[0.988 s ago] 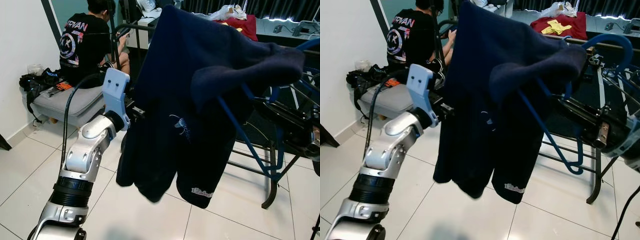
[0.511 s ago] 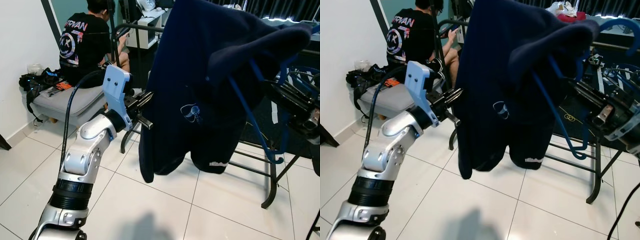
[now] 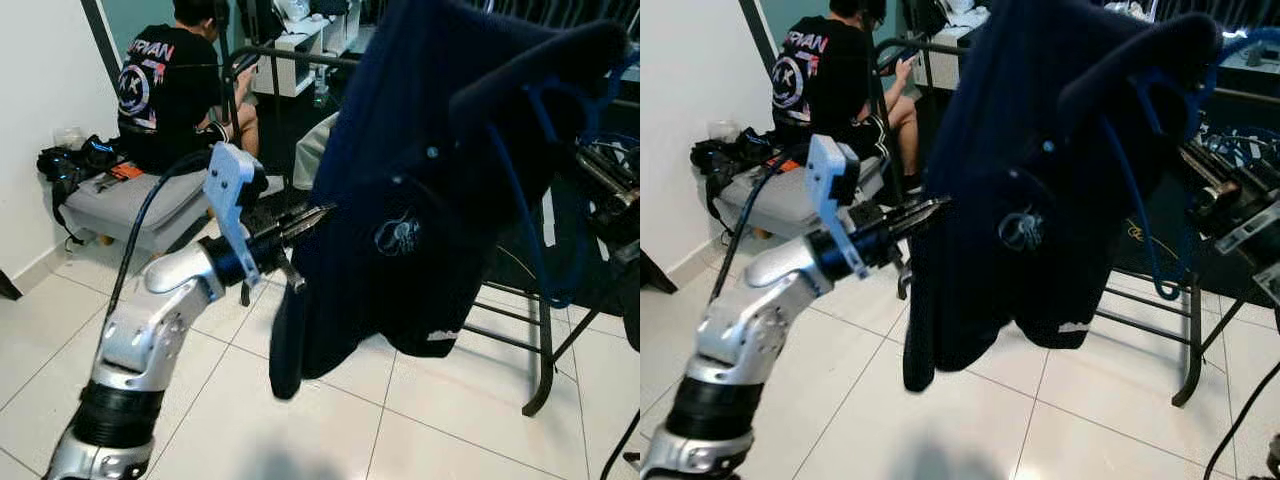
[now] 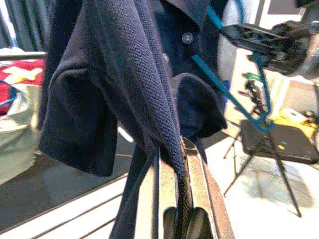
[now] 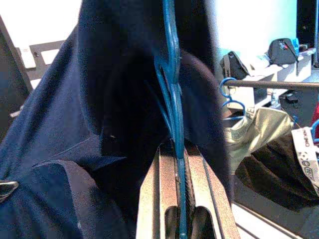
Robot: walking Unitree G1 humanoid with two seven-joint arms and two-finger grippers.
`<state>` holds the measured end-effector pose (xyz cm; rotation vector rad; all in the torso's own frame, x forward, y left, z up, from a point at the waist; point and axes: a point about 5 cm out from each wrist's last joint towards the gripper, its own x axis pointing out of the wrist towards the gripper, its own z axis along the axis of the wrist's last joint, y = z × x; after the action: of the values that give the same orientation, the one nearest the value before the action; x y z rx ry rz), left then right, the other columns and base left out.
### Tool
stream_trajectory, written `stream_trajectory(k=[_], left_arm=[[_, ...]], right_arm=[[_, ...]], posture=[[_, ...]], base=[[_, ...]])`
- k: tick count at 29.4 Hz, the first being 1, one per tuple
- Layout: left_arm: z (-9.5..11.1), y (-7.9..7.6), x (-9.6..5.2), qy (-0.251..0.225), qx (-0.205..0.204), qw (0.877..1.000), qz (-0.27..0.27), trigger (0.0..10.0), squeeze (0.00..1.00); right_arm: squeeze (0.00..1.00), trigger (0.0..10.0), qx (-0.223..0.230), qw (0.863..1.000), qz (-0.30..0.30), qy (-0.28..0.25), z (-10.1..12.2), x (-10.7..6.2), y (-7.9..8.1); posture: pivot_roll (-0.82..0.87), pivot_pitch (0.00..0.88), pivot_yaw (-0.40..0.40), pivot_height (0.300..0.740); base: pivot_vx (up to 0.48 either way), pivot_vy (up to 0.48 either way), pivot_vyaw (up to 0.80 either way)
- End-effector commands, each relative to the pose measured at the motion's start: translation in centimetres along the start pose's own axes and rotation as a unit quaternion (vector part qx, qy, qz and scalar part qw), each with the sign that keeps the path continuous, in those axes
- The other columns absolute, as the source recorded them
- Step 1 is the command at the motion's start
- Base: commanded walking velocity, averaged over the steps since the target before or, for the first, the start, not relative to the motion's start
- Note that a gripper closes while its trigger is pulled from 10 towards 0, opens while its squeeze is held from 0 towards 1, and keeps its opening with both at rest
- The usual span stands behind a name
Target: Hang hanger
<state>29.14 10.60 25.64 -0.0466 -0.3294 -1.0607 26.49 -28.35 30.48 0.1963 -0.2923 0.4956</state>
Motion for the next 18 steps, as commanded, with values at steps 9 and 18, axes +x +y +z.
stream_trajectory(k=[9, 18], left_arm=[[0.1, -2.4, -2.1, 0.021, -0.07, 0.989, -0.125, 0.0, 0.0], [-1.9, -4.0, -3.4, 0.087, -0.094, 0.976, -0.174, 0.0, 0.0]], right_arm=[[0.0, 10.0, 0.029, 0.999, -0.02, -0.007, -0.9, 0.6, -0.1], [0.0, 10.0, 0.053, 0.996, -0.051, -0.041, -0.5, 1.1, -0.7]], posture=[[-0.07, 0.069, -0.001, 0.74], [-0.07, 0.071, 0.001, 0.74]], base=[[0.0, 0.0, 0.0], [0.0, 0.0, 0.0]])
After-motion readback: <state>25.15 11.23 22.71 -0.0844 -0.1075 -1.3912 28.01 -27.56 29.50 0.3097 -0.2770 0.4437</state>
